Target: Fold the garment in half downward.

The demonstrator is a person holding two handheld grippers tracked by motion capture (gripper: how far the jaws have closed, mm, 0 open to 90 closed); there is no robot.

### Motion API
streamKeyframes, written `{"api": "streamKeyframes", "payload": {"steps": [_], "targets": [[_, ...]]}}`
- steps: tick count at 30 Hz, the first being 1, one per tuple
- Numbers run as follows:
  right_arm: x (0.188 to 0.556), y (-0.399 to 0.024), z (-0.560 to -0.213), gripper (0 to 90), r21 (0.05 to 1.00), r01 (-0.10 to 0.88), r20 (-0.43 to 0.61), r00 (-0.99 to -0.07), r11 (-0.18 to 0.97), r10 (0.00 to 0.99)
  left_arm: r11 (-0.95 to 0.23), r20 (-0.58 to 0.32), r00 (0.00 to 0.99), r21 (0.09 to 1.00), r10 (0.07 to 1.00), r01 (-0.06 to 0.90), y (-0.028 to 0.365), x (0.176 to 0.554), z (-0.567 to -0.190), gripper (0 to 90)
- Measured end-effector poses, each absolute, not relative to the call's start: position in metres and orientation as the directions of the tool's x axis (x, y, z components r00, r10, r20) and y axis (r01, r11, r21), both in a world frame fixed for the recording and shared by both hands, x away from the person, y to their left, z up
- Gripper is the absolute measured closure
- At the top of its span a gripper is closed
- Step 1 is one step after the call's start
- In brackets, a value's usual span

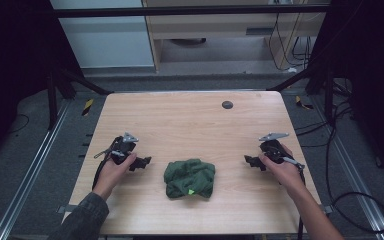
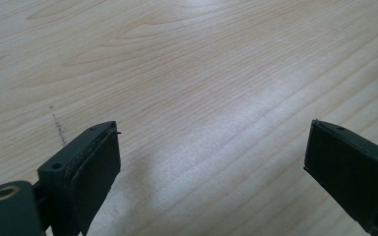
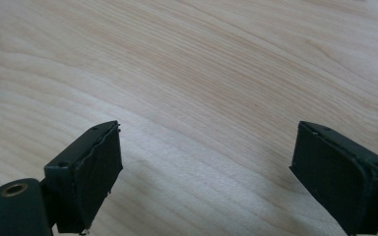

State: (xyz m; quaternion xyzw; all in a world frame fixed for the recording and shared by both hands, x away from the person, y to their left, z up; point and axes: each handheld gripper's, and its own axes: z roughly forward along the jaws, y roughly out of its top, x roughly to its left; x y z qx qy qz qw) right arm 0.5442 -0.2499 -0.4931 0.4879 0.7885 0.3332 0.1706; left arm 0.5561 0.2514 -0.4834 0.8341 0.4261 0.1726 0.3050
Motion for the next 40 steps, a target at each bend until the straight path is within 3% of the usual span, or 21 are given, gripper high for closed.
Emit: {"api": "streamKeyframes", "payload": {"steps": [5,14,22,30,35,40], "targets": [[0.553,-0.255,-0.496,11.6,0.719,0.667,0.106,-0.38,0.194,0.919,-0.427,0.017,0.557,0.662,0.831,0.616,0.253,0.565,-0.491,6.4],[0.562,-0.264,-0.503,10.6,0.732,0.673,0.129,-0.29,0.106,0.948,-0.393,0.014,0.521,0.675,0.853,0.625,0.255,0.577,-0.501,5.5],[0.565,-0.26,-0.508,8.9,0.744,0.661,0.108,-0.26,0.096,0.96,-0.38,0.019,0.516,0.7,0.856,0.605,0.255,0.581,-0.506,1.3],[0.565,-0.249,-0.511,7.1,0.736,0.653,-0.005,-0.261,0.18,0.965,-0.373,0.016,0.516,0.712,0.856,0.595,0.255,0.581,-0.508,0.0],[0.564,-0.245,-0.512,0.5,0.723,0.679,0.004,-0.19,0.128,0.982,-0.376,0.022,0.515,0.71,0.857,0.596,0.256,0.581,-0.507,0.0],[0.563,-0.243,-0.512,0.3,0.723,0.681,-0.001,-0.163,0.114,0.987,-0.354,0.018,0.488,0.712,0.872,0.606,0.254,0.578,-0.508,0.0]]}}
